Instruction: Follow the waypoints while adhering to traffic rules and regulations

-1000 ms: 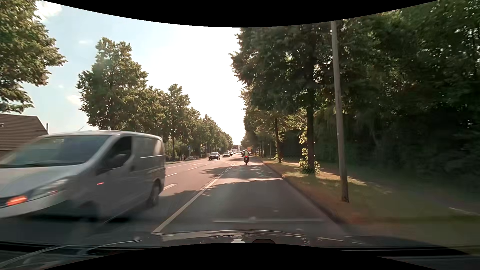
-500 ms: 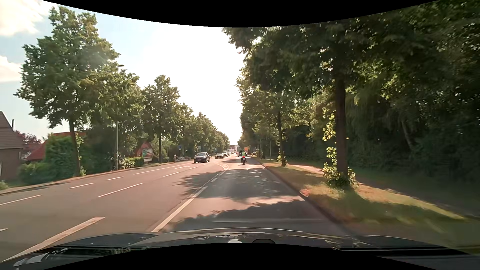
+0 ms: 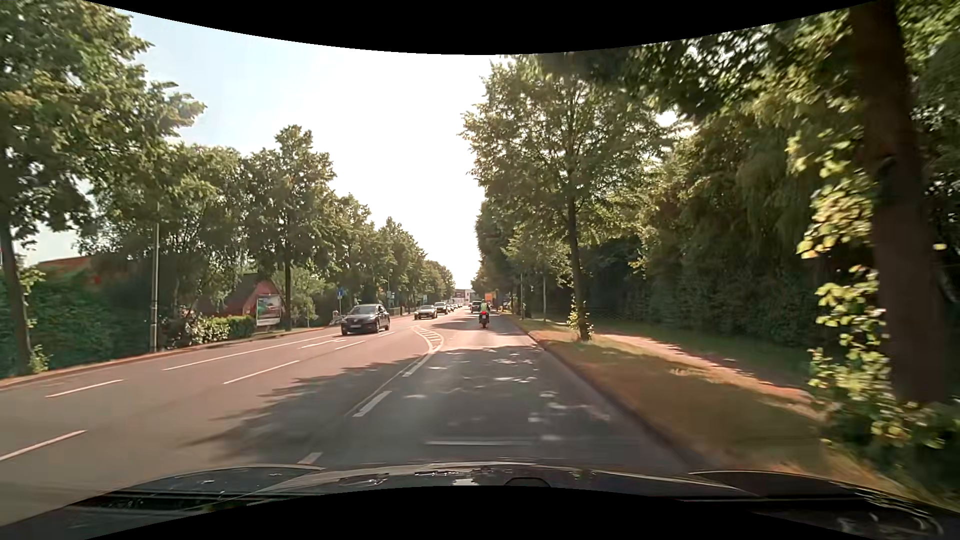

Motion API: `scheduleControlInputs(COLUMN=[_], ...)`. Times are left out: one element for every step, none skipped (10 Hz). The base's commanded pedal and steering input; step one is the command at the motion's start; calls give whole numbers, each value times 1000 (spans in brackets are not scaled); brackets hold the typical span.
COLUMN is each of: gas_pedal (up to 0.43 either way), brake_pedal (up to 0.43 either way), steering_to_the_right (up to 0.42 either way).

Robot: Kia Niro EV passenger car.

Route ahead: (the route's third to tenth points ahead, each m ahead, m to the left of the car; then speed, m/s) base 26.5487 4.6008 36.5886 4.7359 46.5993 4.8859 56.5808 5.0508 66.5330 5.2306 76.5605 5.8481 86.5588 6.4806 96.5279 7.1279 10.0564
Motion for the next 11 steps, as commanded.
scheduleControlInputs(gas_pedal=[169, 169, 169, 169, 169, 169, 169, 169, 169, 169, 169], brake_pedal=[0, 0, 0, 0, 0, 0, 0, 0, 0, 0, 0], steering_to_the_right=[-2, -2, -4, -5, -7, -9, -9, -8, -5, -5, -5])
